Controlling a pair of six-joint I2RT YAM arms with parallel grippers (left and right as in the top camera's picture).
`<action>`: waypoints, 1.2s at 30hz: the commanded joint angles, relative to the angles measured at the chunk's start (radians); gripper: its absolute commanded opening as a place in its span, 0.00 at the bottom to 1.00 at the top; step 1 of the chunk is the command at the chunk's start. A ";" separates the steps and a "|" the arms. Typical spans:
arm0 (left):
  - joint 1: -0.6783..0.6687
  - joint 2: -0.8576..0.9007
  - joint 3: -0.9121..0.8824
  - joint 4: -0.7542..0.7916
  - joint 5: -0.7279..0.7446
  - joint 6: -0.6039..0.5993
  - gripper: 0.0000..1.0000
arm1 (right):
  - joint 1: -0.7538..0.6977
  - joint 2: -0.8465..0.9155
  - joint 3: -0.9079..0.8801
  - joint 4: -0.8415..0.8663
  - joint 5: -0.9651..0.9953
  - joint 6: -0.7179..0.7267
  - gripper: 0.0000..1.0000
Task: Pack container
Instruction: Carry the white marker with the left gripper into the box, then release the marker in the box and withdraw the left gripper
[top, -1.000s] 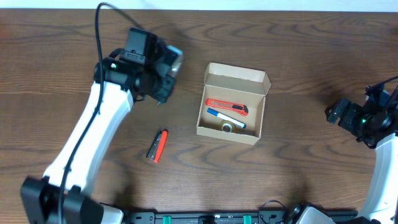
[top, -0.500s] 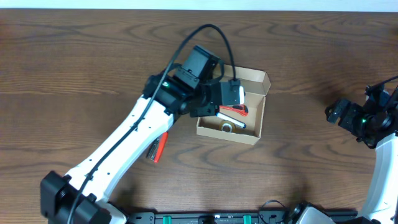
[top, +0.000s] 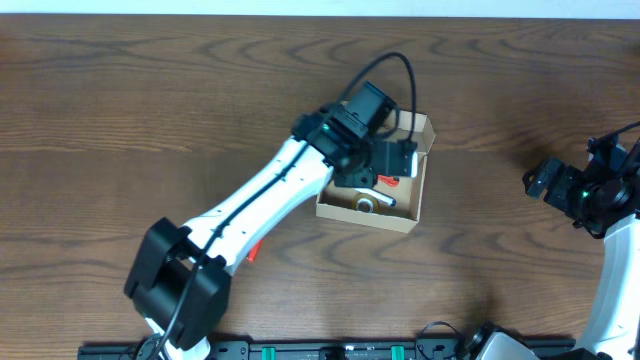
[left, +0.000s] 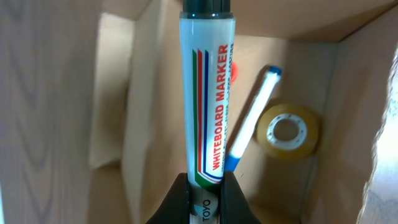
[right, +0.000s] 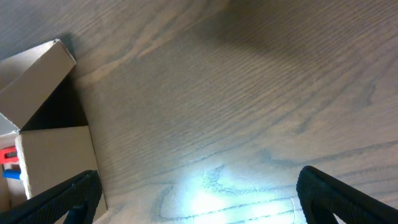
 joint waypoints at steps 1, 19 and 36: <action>-0.015 0.042 0.025 -0.008 -0.025 -0.006 0.06 | 0.000 -0.013 0.000 0.002 -0.011 -0.011 0.99; 0.019 0.165 0.024 -0.085 -0.035 -0.072 0.06 | 0.000 -0.014 0.000 -0.001 -0.015 -0.011 0.99; 0.017 0.144 0.031 -0.084 -0.035 -0.143 0.40 | 0.000 -0.014 0.000 0.000 -0.015 -0.011 0.99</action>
